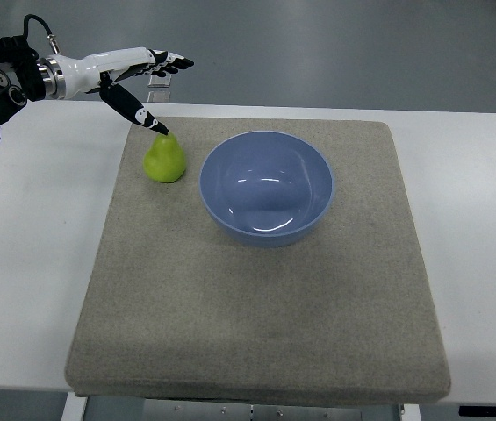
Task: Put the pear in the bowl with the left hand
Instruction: 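Swing the left hand forward over the green pear, fingers open, then lower the left hand around the pear and close fingers on it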
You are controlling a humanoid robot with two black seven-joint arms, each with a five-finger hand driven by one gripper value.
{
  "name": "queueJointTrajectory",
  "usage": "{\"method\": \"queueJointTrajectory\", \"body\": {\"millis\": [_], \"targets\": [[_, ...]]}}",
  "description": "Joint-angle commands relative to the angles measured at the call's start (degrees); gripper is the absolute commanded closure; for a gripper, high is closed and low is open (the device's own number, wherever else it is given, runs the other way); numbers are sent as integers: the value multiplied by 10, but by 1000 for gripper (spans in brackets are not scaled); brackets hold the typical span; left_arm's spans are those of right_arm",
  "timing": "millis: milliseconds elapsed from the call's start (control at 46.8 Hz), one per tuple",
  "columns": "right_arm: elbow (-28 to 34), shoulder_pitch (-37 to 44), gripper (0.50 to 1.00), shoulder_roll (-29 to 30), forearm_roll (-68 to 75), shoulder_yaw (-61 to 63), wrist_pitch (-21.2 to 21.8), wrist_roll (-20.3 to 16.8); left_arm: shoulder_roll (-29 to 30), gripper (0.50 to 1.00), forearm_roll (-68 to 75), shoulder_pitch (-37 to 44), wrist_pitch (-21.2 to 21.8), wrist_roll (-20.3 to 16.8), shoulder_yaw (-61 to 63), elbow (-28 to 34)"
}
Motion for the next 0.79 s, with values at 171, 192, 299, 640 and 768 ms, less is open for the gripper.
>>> {"method": "queueJointTrajectory", "body": {"millis": [171,192,299,640,768], "targets": [[0,0,574,0,0,0,0,1,20,506,119,-53,0,-35,45,-38],[0,0,574,0,0,0,0,0,24,506,126,-57,-1,-36,46,-46],[0,0,574,0,0,0,0,1,35,508,170,-69,0,-37,54,-77],[0,0,574,0,0,0,0,0,27,508,320,-47,79,-36,56,-79],[0,0,574,0,0,0,0,0,21,508,319,-35,86,-36,56,-79]]}}
